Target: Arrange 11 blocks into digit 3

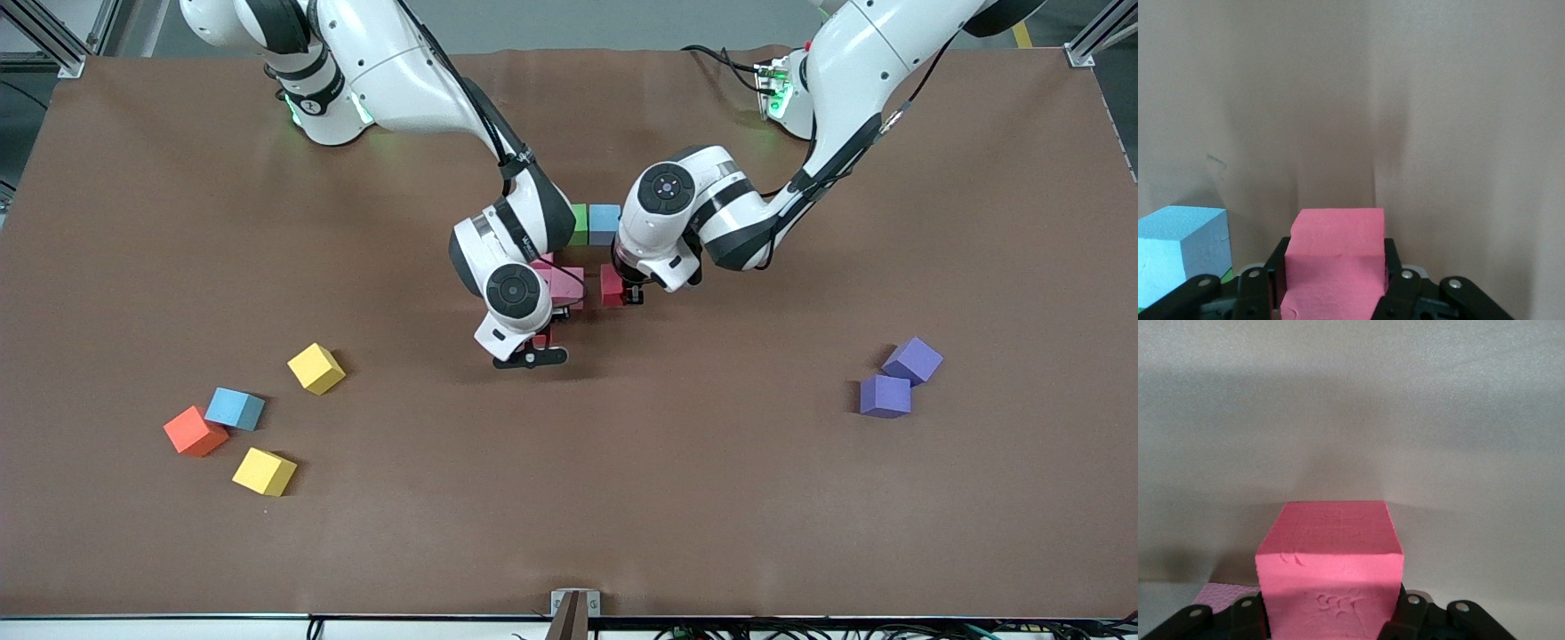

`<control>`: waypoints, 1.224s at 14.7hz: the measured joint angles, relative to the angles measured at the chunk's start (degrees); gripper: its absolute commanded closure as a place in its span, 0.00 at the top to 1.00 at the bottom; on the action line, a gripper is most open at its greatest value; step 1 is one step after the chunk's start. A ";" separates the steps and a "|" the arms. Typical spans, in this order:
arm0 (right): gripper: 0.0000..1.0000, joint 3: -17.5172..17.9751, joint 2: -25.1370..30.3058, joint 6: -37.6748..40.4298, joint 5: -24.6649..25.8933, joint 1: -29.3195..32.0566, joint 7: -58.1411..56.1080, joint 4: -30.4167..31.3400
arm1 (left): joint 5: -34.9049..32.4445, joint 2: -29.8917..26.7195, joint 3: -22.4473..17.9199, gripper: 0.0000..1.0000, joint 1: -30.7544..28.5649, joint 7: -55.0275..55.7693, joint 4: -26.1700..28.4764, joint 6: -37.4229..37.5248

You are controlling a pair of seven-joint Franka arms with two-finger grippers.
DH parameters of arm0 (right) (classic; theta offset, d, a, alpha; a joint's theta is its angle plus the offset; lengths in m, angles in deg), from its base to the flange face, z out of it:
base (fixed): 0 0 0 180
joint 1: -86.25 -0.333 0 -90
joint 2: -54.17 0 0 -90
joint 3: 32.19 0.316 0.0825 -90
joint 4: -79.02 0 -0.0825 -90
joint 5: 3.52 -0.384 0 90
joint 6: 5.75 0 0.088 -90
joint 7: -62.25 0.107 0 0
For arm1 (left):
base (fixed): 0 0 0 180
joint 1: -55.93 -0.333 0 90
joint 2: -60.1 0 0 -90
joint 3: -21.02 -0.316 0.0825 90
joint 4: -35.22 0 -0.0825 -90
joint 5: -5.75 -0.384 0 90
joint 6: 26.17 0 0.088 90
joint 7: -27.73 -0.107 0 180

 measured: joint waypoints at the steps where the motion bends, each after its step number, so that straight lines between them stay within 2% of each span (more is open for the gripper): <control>1: 0.19 0.00 0.00 0.00 0.00 -0.01 0.15 0.00 | -0.16 0.25 -0.64 0.44 0.77 0.25 -0.01 0.00; 5: 0.20 0.00 0.00 0.00 0.00 -0.02 0.42 0.01 | -1.39 1.21 -3.31 0.44 4.14 4.06 -0.98 -0.08; 6: 0.24 0.00 0.00 0.00 0.00 -0.03 0.44 0.01 | -1.44 1.70 -3.48 0.44 4.60 4.64 -1.61 -0.08; 7: 0.51 0.00 0.00 0.01 0.00 -0.03 0.45 0.01 | -1.44 2.26 -3.65 0.44 5.09 5.10 -2.28 -0.08; 8: 1.00 0.00 0.00 0.01 0.00 -0.03 0.51 0.02 | -1.46 2.78 -3.94 0.44 5.69 5.77 -2.98 -0.08; 12: 1.00 0.06 -0.02 0.44 0.00 -0.15 2.69 0.73 | -1.49 4.17 -5.64 0.44 8.46 6.49 -4.82 -0.08; 18: 1.00 0.05 0.37 0.26 0.00 -0.38 7.23 0.96 | -1.49 4.67 -5.79 0.44 8.93 6.49 -5.32 -0.08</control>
